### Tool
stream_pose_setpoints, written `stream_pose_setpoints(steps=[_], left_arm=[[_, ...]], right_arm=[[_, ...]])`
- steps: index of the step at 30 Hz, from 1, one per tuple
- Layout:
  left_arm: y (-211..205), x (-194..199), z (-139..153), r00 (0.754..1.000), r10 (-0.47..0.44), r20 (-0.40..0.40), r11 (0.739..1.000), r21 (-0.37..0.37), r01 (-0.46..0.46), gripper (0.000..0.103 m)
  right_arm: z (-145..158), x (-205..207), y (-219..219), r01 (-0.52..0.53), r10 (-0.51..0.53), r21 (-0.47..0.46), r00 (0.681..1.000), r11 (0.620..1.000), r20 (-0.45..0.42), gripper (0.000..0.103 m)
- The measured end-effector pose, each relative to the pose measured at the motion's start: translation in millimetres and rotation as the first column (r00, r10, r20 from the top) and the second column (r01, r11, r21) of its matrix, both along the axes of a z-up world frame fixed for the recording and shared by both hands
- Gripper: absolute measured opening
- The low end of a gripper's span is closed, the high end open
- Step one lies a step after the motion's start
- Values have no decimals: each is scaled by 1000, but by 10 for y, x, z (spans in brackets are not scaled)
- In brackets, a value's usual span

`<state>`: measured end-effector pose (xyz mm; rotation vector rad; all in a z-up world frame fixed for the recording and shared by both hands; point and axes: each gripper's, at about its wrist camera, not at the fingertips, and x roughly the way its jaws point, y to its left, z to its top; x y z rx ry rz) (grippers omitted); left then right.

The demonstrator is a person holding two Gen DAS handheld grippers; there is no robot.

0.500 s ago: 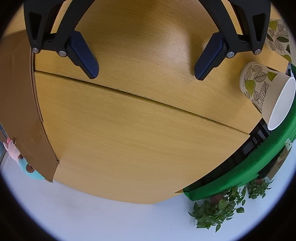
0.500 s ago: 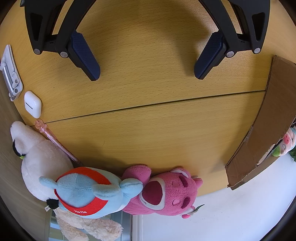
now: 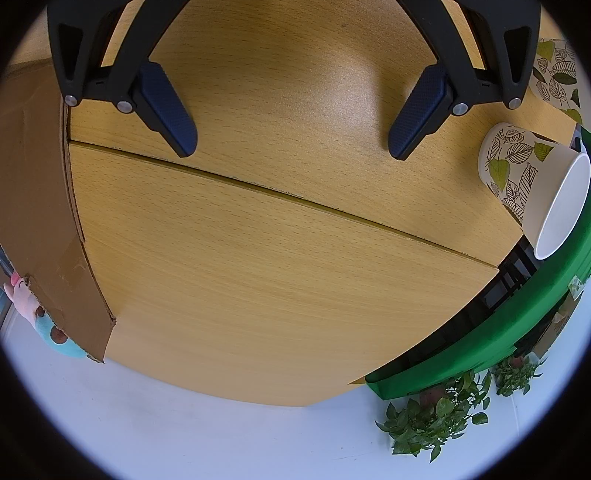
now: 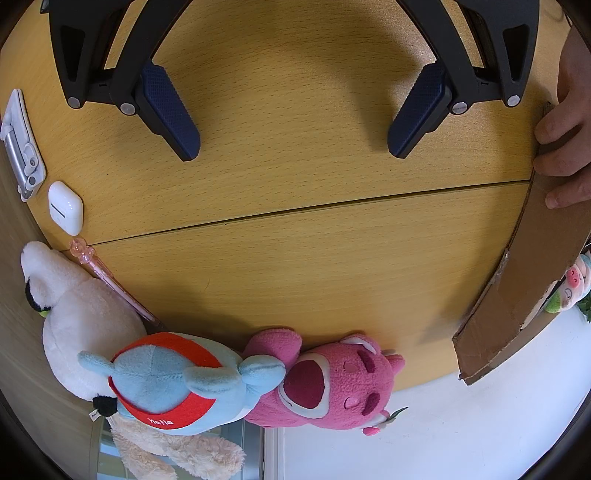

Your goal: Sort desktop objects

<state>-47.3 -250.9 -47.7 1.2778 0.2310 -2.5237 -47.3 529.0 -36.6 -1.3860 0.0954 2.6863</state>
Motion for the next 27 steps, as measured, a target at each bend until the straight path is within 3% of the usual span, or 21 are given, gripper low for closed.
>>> stream_pose_setpoints(steps=[27], left_arm=[[-14, 1, 13, 1000, -1, 2, 1000, -1, 1, 103]], right_arm=[[34, 22, -21, 1, -1, 1, 1000, 1000, -2, 103]])
